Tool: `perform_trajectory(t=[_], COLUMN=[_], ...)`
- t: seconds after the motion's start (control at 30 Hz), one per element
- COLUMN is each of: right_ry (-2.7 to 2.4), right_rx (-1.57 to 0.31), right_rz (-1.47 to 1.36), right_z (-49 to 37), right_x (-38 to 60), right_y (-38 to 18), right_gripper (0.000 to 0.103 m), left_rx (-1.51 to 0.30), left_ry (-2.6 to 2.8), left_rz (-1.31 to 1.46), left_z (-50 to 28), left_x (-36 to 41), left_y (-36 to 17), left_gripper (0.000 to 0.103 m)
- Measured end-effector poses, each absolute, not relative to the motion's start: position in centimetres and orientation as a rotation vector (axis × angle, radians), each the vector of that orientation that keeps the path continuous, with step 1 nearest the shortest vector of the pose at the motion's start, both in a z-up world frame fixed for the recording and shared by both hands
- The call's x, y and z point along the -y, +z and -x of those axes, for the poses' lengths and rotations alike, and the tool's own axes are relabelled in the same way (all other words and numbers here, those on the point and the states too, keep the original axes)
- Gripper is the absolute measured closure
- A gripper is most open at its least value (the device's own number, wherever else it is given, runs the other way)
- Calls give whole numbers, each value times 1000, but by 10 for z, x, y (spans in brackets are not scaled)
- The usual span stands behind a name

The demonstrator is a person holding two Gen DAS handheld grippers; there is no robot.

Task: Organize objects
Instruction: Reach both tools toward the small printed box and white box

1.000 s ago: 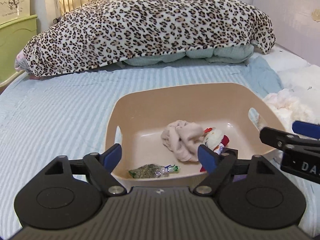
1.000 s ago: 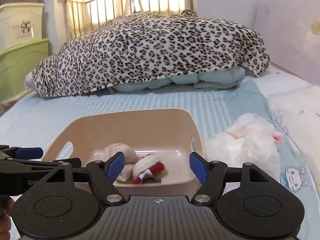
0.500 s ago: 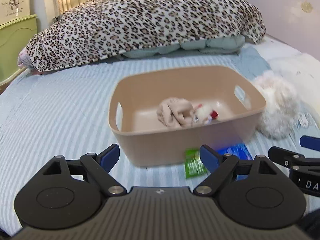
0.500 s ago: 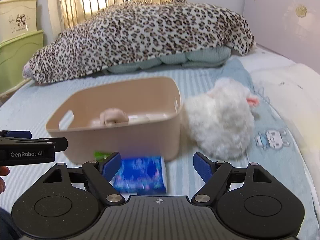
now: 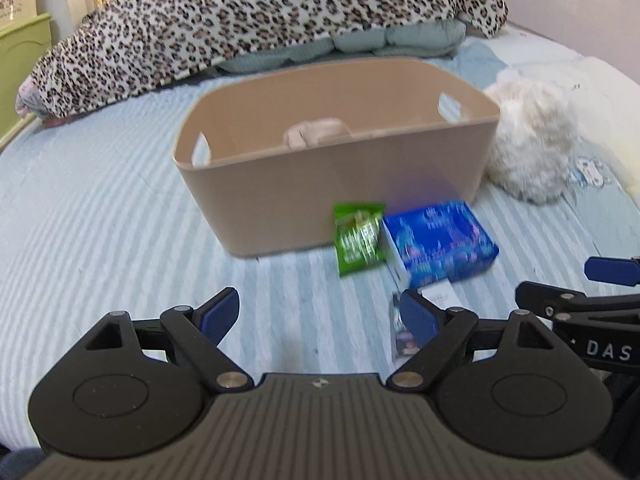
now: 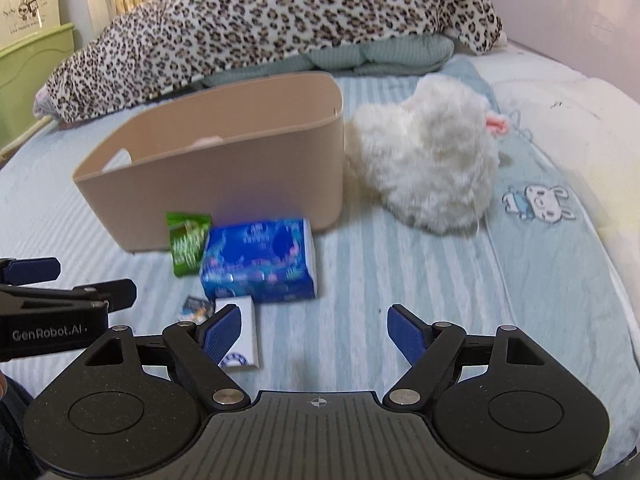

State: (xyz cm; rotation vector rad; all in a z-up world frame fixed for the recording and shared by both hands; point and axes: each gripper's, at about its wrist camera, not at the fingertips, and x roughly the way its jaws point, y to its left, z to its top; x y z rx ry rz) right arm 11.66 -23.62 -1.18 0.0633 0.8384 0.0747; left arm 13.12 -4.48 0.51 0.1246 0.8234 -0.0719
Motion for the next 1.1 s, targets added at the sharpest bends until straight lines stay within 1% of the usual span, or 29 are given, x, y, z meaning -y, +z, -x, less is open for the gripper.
perform_trajectory(t=[0.43,0.77,1.1], right_ry=[83,80,87], right_rx=[-922,-941,-946], right_rz=[-52,-50,-51], right_z=[-121,-121,-120], right_x=[238,239,239], right_y=[-46,-58,-60], right_gripper=[22,22,22], left_rx=[-882,-866,-866], left_ry=[-48,-66,-97], left_rz=[-151,-119,-114], left_z=[-134,-135,-145], left_x=[42,40,54], left_y=[-26,-26,-29], left_gripper=[15,15,15])
